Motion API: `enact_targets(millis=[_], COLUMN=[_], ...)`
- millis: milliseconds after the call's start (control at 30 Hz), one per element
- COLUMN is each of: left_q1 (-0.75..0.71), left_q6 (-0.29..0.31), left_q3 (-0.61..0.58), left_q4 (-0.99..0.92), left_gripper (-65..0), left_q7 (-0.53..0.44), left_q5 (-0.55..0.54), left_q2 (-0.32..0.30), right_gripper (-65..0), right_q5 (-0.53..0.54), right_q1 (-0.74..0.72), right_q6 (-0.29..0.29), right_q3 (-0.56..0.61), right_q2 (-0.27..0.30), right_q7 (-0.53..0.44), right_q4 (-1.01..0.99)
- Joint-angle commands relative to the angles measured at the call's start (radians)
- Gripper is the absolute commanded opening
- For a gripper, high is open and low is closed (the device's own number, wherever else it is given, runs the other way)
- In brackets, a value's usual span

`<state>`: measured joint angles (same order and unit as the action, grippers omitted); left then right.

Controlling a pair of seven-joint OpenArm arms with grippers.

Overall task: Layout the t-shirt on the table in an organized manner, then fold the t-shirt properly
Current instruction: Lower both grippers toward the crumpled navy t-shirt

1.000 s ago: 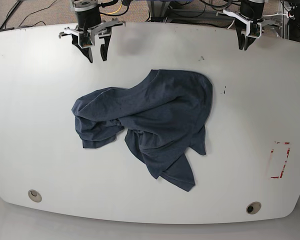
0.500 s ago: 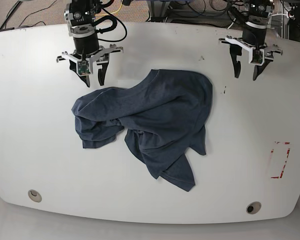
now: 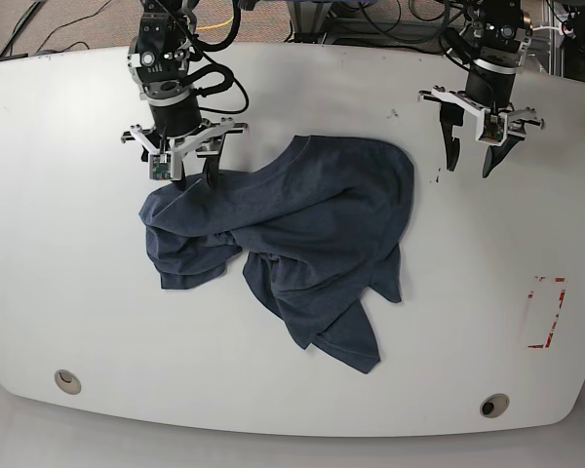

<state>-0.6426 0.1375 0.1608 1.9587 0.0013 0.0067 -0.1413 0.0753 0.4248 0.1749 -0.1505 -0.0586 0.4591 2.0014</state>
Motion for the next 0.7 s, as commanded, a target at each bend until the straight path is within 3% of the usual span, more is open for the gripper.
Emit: enact_targets(millis=[0,300,667], left_q1=[0.004,0.002,0.005], left_q6=[0.001,0.001,0.001], left_q3=[0.000,0.024,0.046], left_q4=[0.020,0.018,0.017], left_gripper=[-36.1,-36.0,-36.0], left_q7=[-0.030,-0.030,-0.030], left_q5=[-0.001,-0.003,-0.003], left_q2=[-0.001,-0.001,-0.001], right_gripper=[-29.8,-27.1,-27.1], right_q5=[0.042,0.111,0.393], right_q1=[-0.017,-0.028,0.059], right_q6=[-0.005,-0.010,-0.001], right_q3=[-0.008,-0.016,0.027], right_q2=[-0.004,-0.005,0.003], right_q7=[-0.021,-0.012,0.077], right_q4=[0.019,0.019,0.017])
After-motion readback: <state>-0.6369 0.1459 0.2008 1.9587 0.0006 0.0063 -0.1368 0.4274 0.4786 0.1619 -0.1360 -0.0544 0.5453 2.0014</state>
